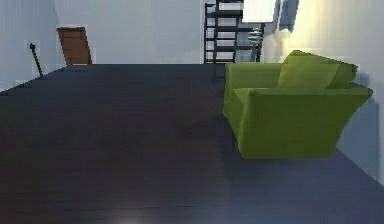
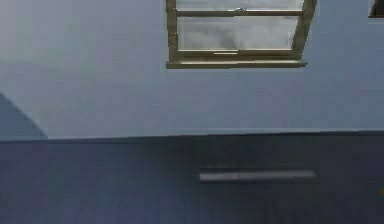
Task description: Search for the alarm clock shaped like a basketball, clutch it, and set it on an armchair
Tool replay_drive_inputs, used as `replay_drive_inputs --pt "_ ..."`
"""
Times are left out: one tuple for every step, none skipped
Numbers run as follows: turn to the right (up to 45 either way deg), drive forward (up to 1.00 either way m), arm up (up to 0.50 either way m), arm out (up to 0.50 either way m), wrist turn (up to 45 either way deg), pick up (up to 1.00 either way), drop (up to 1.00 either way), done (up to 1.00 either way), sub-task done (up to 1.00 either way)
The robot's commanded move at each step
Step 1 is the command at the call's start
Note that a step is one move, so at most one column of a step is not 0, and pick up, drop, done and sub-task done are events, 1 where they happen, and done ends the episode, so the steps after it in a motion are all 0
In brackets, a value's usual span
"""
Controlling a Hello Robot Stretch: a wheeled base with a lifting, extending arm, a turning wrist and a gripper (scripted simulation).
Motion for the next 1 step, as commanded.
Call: replay_drive_inputs --pt "0.0 1.00 0.00 0.00 0.0 0.00 0.00 0.00 0.00"
